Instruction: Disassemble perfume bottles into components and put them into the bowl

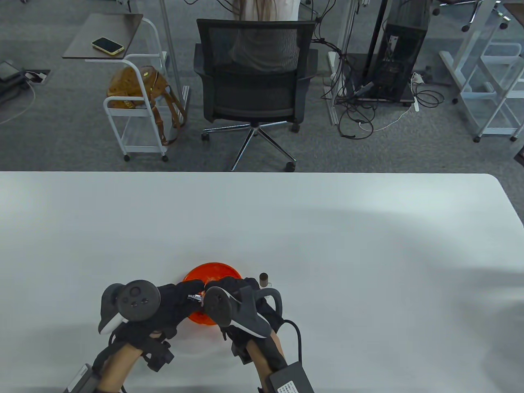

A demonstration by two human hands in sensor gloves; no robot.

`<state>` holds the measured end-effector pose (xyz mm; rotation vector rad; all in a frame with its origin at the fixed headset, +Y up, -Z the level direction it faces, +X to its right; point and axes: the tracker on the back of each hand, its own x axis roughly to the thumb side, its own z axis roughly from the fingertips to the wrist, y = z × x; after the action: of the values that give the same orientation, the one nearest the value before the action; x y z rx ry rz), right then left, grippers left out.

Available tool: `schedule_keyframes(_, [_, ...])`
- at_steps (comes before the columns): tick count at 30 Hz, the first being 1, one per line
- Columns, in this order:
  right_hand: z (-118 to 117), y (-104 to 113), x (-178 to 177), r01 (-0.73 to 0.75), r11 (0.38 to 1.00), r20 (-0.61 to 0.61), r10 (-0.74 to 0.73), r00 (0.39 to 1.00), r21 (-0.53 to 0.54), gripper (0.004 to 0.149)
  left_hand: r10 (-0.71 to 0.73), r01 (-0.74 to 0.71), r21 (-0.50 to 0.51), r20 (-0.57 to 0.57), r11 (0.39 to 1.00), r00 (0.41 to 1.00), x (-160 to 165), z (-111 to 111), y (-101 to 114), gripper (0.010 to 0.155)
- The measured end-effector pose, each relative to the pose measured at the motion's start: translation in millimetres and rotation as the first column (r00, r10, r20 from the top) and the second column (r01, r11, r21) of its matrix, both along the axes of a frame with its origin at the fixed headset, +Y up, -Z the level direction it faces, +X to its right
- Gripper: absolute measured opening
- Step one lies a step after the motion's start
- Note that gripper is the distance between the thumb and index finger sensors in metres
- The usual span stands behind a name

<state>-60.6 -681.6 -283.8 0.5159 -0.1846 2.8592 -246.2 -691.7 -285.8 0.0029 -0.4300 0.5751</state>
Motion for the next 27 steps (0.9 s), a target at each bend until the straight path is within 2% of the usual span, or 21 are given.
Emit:
schedule_keyframes(3, [0, -2, 0, -0.012, 1.0, -0.003, 0.012, 1.0, -0.01, 0.055, -0.033, 0.035, 0.029, -0.047, 0.999, 0.998, 2, 0, -3, 0.053])
schedule_keyframes(5, [-1, -4, 0, -0.022, 1.0, 0.0, 0.022, 1.0, -0.013, 0.055, -0.04, 0.041, 0.013, -0.045, 0.999, 0.998, 1, -2, -6, 0.056])
schedule_keyframes(7, [-1, -5, 0, -0.035, 0.999, 0.002, 0.035, 0.999, -0.009, 0.055, -0.008, 0.009, -0.064, 0.015, 0.998, 1.0, 2, -4, -9, 0.064])
schedule_keyframes(8, [-1, -4, 0, -0.045, 0.999, 0.005, 0.045, 0.999, -0.002, 0.055, 0.004, 0.0, -0.103, 0.04, 0.995, 0.999, 3, -4, -10, 0.062])
schedule_keyframes(11, [-1, -4, 2, -0.019, 1.0, 0.006, 0.019, 1.0, -0.013, 0.055, -0.019, 0.02, -0.051, 0.022, 0.998, 1.0, 5, -4, -7, 0.051])
schedule_keyframes(15, [-2, -4, 3, -0.018, 1.0, 0.0, 0.018, 1.0, -0.022, 0.055, -0.018, 0.018, -0.014, -0.044, 1.0, 0.999, 2, -4, -6, 0.055])
schedule_keyframes(21, [-3, 4, 12, -0.111, 0.992, 0.071, 0.107, 0.992, 0.061, 0.056, 0.034, -0.043, -0.065, -0.127, 0.997, 0.991, -18, -7, -3, 0.054])
schedule_keyframes(27, [-9, 6, 32, -0.095, 0.994, 0.145, 0.086, 0.986, 0.06, 0.056, -0.224, 0.223, -0.019, -0.082, 0.975, 0.971, 12, -5, -15, 0.051])
